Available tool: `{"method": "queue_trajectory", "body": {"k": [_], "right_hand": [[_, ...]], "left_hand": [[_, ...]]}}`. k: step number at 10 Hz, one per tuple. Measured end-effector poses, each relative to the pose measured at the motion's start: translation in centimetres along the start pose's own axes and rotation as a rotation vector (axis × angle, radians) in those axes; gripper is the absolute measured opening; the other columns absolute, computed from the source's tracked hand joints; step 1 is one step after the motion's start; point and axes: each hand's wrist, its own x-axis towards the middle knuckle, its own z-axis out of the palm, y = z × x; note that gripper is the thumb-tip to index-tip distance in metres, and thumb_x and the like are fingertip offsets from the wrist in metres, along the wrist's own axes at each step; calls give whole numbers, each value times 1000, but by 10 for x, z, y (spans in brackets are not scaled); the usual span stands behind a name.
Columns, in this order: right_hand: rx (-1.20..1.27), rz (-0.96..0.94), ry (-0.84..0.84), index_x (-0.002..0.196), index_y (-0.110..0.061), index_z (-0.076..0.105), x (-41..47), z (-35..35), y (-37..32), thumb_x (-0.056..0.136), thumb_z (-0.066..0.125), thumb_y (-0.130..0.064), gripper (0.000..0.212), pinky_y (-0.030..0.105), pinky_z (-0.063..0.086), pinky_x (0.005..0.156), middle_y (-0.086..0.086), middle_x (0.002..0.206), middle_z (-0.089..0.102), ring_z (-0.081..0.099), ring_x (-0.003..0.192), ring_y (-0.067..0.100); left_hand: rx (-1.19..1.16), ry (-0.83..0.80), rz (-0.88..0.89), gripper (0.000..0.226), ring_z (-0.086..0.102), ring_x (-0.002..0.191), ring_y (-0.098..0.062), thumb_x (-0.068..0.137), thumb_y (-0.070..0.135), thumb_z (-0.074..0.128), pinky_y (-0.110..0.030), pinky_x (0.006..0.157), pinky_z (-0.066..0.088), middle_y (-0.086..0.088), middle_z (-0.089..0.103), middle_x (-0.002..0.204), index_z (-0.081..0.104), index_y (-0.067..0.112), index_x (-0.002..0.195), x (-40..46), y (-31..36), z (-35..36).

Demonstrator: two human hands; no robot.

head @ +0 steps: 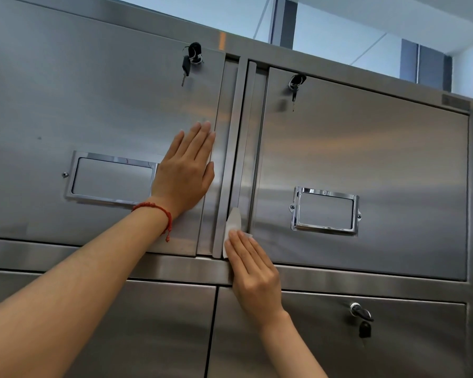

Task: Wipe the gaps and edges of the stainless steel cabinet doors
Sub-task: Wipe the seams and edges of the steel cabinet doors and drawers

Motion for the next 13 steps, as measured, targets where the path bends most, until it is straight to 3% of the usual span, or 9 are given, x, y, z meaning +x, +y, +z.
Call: {"method": "queue_trajectory", "body": {"k": [4, 6, 8, 13], "right_hand": [[-9, -10, 1, 103, 0, 72, 0, -2, 1, 82, 63, 0, 23, 37, 51, 93, 16, 115, 66, 61, 112, 25], [-8, -2, 9, 105, 1, 71, -11, -1, -5, 90, 53, 2, 24, 37, 51, 94, 17, 116, 65, 60, 113, 26], [-12, -13, -7, 106, 0, 71, 0, -1, 0, 81, 65, 1, 25, 37, 50, 96, 17, 117, 65, 60, 114, 26], [2, 25, 22, 106, 1, 70, -5, 3, -3, 83, 61, 2, 25, 37, 50, 96, 17, 117, 64, 59, 114, 26]], "left_hand": [[-8, 3, 0, 51, 27, 139, -34, 94, 18, 40, -48, 114, 22, -22, 32, 147, 35, -3, 140, 0, 1, -1], [-9, 4, 2, 52, 26, 139, -33, 94, 19, 40, -48, 115, 21, -21, 32, 148, 34, -3, 140, 0, 1, -2], [-10, 18, 5, 51, 29, 138, -34, 93, 17, 42, -48, 114, 23, -22, 34, 146, 36, -4, 139, 0, 1, -1], [8, 11, 9, 52, 27, 139, -33, 94, 20, 38, -48, 114, 22, -21, 32, 148, 34, -3, 141, 0, -1, 1]]}}
